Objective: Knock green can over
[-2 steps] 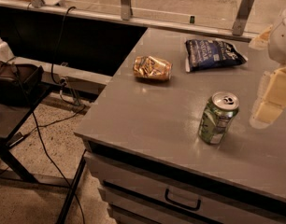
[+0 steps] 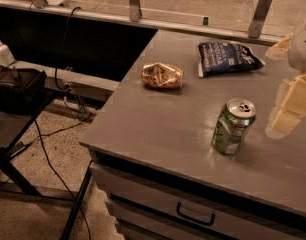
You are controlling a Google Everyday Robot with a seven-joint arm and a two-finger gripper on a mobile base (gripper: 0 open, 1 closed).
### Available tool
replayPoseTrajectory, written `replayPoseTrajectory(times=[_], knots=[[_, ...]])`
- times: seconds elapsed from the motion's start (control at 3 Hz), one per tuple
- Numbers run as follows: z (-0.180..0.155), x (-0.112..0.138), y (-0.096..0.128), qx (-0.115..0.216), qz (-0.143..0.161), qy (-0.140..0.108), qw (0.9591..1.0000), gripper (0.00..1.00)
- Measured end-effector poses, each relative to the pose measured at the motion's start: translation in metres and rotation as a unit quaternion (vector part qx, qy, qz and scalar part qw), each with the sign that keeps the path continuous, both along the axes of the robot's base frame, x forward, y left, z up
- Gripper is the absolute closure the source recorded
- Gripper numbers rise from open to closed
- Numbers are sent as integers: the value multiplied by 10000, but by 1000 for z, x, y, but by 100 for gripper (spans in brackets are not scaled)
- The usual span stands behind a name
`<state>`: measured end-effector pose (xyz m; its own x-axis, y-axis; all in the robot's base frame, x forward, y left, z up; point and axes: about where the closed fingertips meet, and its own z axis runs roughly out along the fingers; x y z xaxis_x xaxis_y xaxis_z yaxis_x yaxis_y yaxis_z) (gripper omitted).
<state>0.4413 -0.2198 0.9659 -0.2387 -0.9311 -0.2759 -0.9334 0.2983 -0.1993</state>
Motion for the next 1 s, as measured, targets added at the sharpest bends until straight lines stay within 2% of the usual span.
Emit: replayPoseTrajectory(times=[0.33, 0.67, 1.0], knots=[[-30, 8, -15, 773, -108, 174, 9968, 0], [-51, 2, -20, 1777, -163, -5, 9840, 0], [-58, -2, -18, 2623, -233, -547, 9631, 0]])
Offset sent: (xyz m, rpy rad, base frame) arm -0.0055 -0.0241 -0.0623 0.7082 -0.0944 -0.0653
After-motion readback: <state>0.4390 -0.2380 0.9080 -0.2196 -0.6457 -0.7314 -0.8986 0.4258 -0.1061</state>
